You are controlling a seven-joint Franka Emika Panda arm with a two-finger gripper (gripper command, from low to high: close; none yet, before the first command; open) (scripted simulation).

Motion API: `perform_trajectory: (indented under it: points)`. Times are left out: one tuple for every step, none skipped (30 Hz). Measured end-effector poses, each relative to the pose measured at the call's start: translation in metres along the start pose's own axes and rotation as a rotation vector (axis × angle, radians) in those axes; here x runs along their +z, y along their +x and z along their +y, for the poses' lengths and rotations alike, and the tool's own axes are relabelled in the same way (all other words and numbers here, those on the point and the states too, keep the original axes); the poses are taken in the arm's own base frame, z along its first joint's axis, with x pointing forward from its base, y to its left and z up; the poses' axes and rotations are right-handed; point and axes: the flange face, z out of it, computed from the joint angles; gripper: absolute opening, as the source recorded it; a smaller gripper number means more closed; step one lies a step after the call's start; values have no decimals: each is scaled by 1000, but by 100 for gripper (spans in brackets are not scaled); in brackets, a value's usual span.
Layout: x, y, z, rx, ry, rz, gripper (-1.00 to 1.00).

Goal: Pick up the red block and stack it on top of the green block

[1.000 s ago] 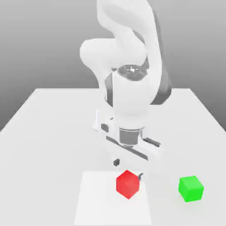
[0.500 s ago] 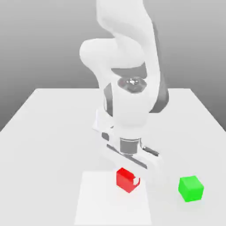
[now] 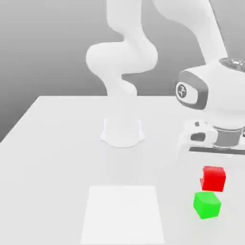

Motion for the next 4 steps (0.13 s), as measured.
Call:
perform_trajectory:
  points:
    - [8, 0, 1, -1, 0, -1, 100]
    - [8, 0, 1, -1, 0, -1, 100]
    - [8, 0, 1, -1, 0, -1, 100]
    - [8, 0, 1, -1, 0, -1, 100]
